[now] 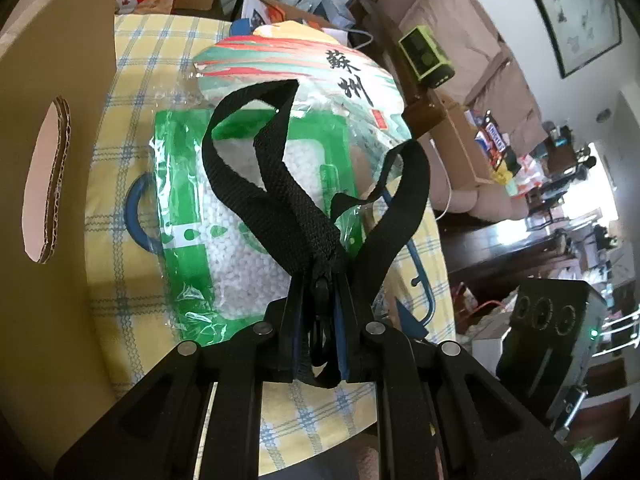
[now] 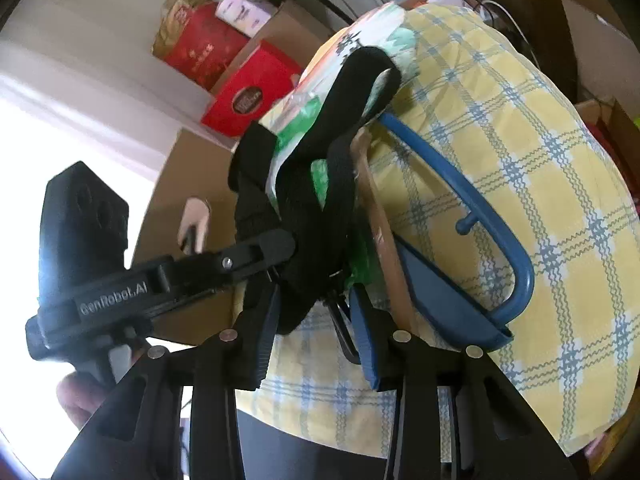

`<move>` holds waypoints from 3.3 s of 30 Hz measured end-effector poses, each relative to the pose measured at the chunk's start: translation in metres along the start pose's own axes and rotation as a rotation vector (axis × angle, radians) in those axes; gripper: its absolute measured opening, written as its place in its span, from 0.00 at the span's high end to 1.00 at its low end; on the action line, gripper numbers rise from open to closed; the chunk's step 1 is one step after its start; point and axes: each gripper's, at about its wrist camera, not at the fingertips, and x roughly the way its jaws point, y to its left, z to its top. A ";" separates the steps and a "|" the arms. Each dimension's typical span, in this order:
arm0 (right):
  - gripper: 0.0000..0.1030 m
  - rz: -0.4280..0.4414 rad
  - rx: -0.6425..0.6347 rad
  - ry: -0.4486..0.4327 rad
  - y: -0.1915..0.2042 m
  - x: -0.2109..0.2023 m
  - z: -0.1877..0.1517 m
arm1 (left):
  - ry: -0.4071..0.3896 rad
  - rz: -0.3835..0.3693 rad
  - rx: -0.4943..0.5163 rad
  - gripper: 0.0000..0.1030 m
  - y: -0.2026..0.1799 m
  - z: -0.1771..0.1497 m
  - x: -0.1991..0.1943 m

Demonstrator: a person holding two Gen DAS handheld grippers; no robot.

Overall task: Organize objects
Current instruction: 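Lift the black strap off the green bag with both grippers, then carry the black strap with both grippers over the cardboard box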

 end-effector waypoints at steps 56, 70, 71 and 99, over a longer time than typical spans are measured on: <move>0.88 0.088 -0.408 -0.132 0.222 -0.018 0.024 | -0.311 -0.143 0.055 0.87 0.036 0.012 -0.231; 0.88 0.123 -0.521 -0.032 0.287 0.051 0.006 | -0.373 -0.083 -0.039 0.87 0.119 -0.002 -0.275; 0.88 0.124 -0.519 -0.021 0.287 0.057 0.005 | -0.370 -0.077 -0.047 0.88 0.125 -0.003 -0.274; 0.76 -0.065 -0.446 0.009 0.233 0.099 0.019 | -0.221 0.009 -0.098 0.58 0.157 0.042 -0.186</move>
